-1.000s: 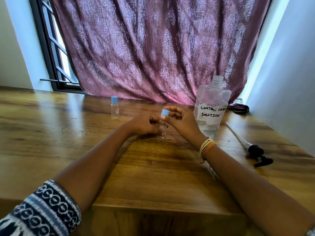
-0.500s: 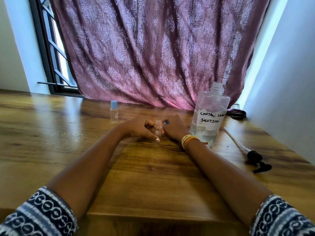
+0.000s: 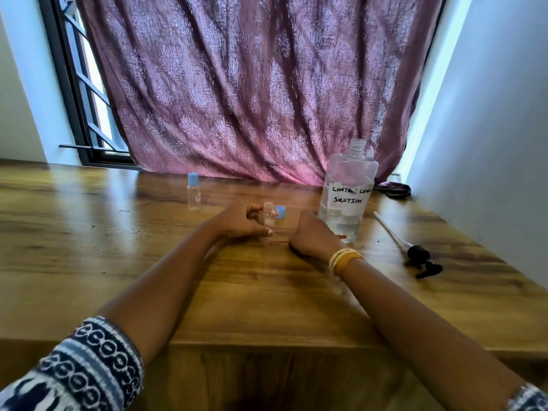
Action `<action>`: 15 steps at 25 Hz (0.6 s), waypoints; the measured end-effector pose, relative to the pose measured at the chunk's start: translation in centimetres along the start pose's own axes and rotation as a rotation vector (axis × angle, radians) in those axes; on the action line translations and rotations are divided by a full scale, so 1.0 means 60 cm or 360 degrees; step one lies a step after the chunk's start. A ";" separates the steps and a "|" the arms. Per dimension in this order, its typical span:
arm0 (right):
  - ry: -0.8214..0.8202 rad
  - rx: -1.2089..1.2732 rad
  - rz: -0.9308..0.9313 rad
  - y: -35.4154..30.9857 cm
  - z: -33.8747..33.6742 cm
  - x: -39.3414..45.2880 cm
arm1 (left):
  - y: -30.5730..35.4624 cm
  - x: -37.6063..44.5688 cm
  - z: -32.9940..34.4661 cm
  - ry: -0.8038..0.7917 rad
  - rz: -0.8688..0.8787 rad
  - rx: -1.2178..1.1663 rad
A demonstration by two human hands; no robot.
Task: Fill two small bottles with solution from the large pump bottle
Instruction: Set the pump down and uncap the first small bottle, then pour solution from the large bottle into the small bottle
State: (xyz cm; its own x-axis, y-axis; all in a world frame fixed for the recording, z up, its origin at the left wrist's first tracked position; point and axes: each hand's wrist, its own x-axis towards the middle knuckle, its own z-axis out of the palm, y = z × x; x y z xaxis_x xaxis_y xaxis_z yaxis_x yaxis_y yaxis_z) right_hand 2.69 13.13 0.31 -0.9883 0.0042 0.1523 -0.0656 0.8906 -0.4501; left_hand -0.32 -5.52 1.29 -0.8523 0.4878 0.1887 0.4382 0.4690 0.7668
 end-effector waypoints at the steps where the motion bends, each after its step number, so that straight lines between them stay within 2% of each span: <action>1: -0.0024 0.0019 0.0021 0.008 -0.010 -0.017 | 0.004 -0.003 0.010 0.0060 0.0010 -0.0051; 3: 0.0027 0.0260 0.0041 0.028 -0.029 -0.047 | 0.012 -0.005 0.034 0.0133 0.0048 -0.0111; 4: 0.0151 0.0411 0.0001 0.038 -0.040 -0.060 | 0.015 -0.005 0.044 0.0158 0.0057 -0.0067; 7: 0.0793 0.0797 -0.0135 0.052 -0.085 -0.085 | 0.021 0.001 0.056 0.0147 0.0031 0.0072; 9: 0.1306 0.0915 -0.0221 0.054 -0.121 -0.077 | 0.028 0.013 0.048 0.0037 -0.0055 0.0063; 10: 0.1442 0.0960 -0.0244 0.057 -0.137 -0.067 | 0.034 0.017 0.043 -0.0018 -0.0113 0.0039; 11: 0.1461 0.0991 -0.0231 0.061 -0.150 -0.055 | 0.038 0.020 0.039 -0.0052 -0.0173 0.0029; 12: 0.1358 0.1007 -0.0182 0.066 -0.160 -0.039 | 0.039 0.023 0.035 -0.0063 -0.0219 0.0034; 15: 0.0681 0.1297 -0.0111 0.090 -0.173 -0.003 | 0.022 0.021 0.032 -0.0086 -0.0231 -0.0168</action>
State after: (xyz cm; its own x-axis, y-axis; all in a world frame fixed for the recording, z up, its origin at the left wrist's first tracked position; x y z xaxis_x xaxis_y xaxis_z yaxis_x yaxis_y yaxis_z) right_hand 3.96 22.63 7.00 -0.8541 0.2746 0.4417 -0.3603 0.3001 -0.8833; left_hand -0.29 -2.88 1.36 -0.8867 0.4606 0.0403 0.2768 0.4589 0.8443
